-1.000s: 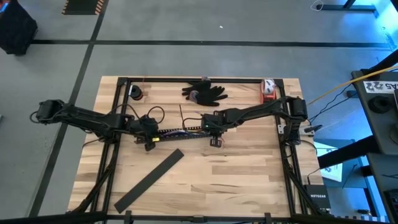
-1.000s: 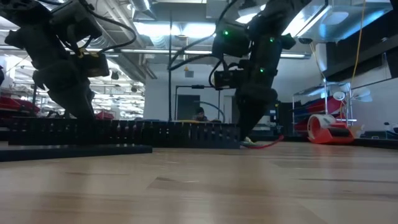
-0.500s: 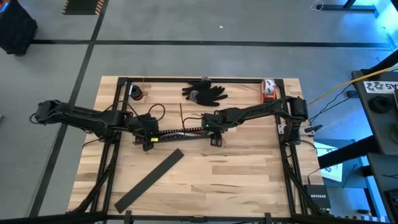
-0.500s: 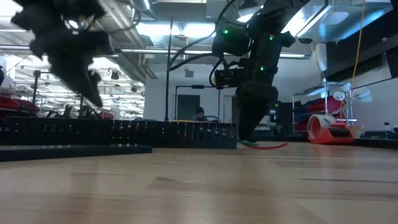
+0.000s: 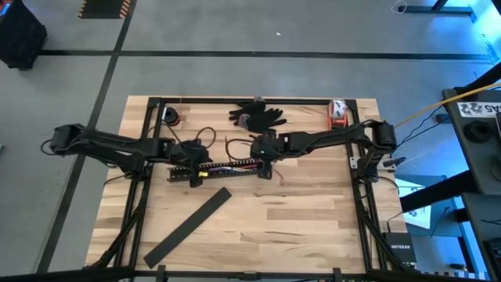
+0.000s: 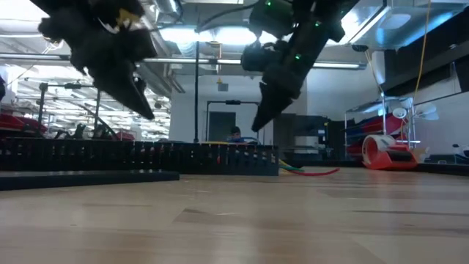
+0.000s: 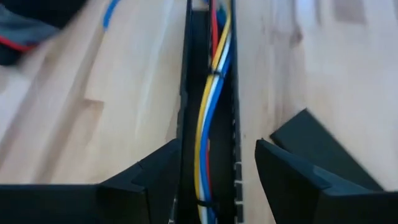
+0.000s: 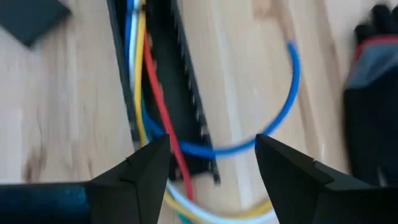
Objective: Ziptie cables
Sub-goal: Put the ziptied cable wires in a black cable duct
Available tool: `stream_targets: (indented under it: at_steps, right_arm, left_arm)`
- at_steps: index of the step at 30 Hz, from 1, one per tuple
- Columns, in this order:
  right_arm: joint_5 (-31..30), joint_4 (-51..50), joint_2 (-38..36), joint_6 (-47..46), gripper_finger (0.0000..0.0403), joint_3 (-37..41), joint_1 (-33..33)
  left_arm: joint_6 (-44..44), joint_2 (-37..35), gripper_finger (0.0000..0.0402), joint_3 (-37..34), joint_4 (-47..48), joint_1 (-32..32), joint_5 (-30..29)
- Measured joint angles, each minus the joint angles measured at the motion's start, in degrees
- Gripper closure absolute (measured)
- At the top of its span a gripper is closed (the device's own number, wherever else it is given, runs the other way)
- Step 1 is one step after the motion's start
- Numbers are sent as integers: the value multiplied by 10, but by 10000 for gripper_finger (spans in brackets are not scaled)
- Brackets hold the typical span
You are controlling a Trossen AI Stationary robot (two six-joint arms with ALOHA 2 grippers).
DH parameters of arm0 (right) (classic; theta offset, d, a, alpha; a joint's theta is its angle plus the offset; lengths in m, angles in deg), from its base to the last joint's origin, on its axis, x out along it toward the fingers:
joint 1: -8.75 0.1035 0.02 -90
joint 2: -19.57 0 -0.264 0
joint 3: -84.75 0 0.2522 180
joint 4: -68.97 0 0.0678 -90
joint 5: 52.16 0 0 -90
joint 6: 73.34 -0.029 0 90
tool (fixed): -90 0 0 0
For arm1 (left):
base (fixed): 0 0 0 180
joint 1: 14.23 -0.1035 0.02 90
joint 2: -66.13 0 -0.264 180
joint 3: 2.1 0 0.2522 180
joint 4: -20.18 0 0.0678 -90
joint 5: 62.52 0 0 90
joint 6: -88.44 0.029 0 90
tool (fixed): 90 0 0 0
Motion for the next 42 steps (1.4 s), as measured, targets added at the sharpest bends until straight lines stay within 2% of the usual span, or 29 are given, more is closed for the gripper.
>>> stream_targets:
  at_steps: [3,8,12,15,19,24,26,33,38,42]
  right_arm:
    - [-6,8,8,-20,173,0,-5]
    - [6,11,23,-125,173,1,-32]
    - [11,36,27,-172,174,1,-56]
    - [11,34,29,-192,191,1,-66]
    - [11,20,37,-196,249,1,-68]
    - [16,-5,41,-203,361,0,-68]
    - [16,-31,34,-208,391,0,-67]
    - [-2,-107,4,-243,383,1,-47]
    - [-10,-74,25,-262,389,10,-32]
    - [0,-75,30,-268,363,12,-33]
  left_arm:
    - [-8,40,210,-6,-24,0,1]
    - [-32,98,222,-22,-69,0,2]
    - [-45,136,230,-28,-92,0,-1]
    - [-48,152,236,-28,-97,0,-10]
    - [-47,176,243,-27,-97,0,-31]
    - [-64,194,251,-26,-102,1,-44]
    - [-70,194,254,-26,-101,0,-51]
    - [-86,195,257,-26,-98,-11,-60]
    - [-79,196,258,-26,-118,-13,-60]
    - [-68,193,246,-19,-114,-14,-33]
